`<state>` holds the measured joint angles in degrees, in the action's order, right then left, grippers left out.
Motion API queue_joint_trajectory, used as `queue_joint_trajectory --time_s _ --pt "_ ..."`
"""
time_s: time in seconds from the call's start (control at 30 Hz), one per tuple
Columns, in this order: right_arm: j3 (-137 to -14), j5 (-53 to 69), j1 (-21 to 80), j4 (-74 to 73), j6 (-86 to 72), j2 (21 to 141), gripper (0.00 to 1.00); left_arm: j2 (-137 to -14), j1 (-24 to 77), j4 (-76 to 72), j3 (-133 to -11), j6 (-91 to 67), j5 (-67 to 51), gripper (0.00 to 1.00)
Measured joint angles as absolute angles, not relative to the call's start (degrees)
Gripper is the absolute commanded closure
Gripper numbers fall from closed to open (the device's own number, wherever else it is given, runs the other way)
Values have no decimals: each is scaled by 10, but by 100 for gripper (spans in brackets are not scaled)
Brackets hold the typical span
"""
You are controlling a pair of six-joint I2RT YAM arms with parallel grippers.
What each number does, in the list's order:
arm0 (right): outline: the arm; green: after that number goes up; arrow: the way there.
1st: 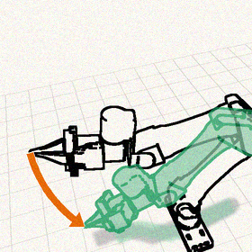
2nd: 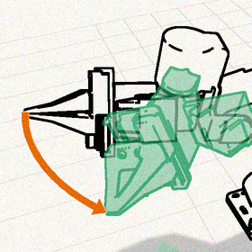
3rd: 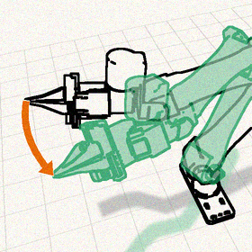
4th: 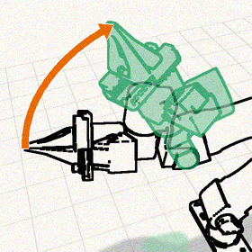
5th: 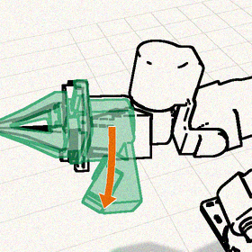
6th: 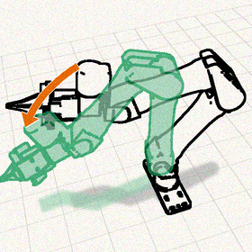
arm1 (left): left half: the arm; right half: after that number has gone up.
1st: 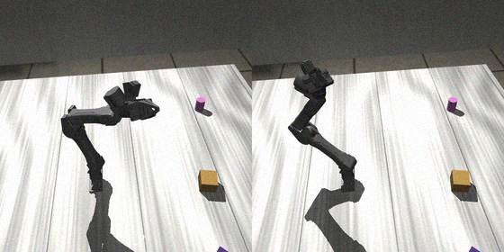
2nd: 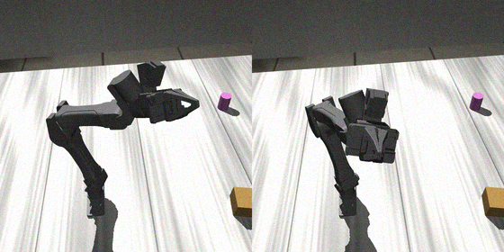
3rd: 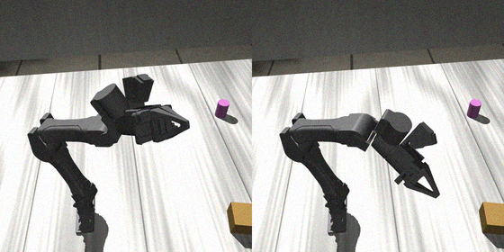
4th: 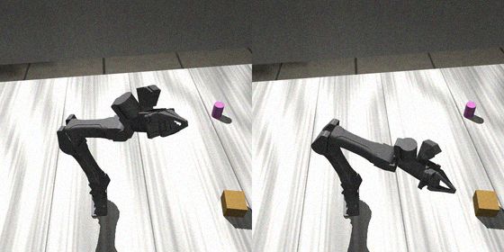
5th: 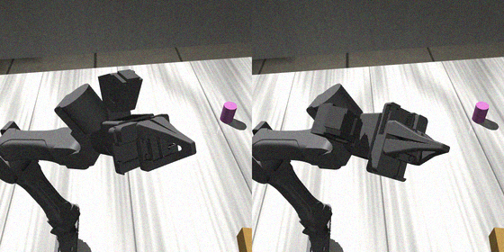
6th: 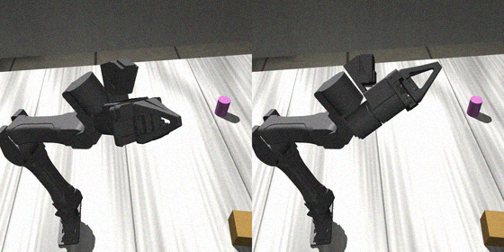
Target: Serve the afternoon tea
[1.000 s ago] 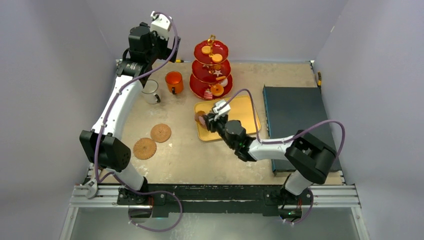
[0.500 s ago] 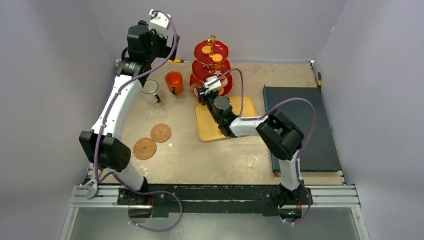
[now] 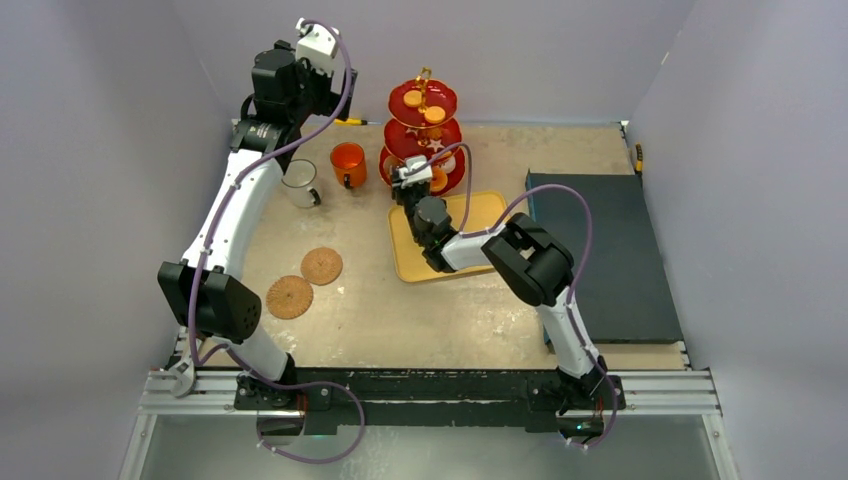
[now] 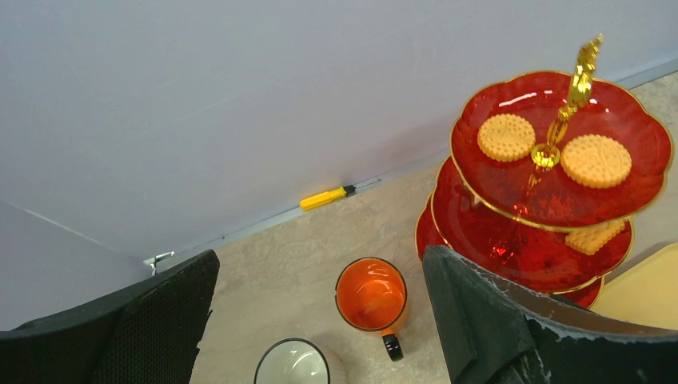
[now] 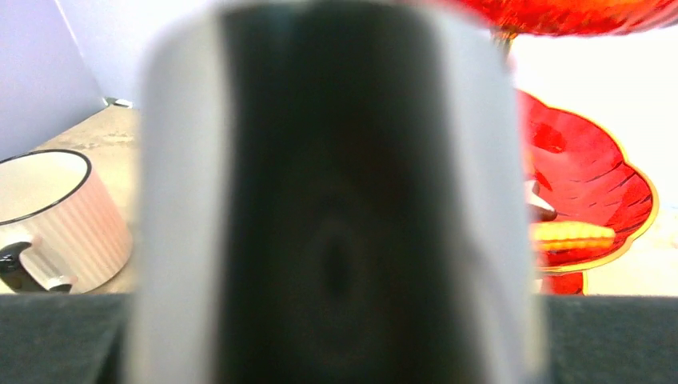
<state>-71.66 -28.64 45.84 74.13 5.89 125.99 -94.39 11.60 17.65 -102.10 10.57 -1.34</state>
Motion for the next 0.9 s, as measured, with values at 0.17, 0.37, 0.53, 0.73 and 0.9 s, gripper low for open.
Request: queue_joint_trajectory --time_s 0.17,0.37,0.53,0.73,0.9 --pt "-732 -306 460 754 69 1280 36 -944 116 177 -1021 105 -13 1" --pt "-696 -304 462 757 66 1254 34 -944 116 177 -1021 105 -17 1" --pt "-590 -303 473 754 54 1157 34 -944 116 177 -1021 105 -22 1" --pt "-436 -311 511 715 12 977 33 -943 115 178 -1020 105 -27 1" --pt "-325 -331 527 637 -42 861 32 -934 115 185 -1014 101 -28 1"
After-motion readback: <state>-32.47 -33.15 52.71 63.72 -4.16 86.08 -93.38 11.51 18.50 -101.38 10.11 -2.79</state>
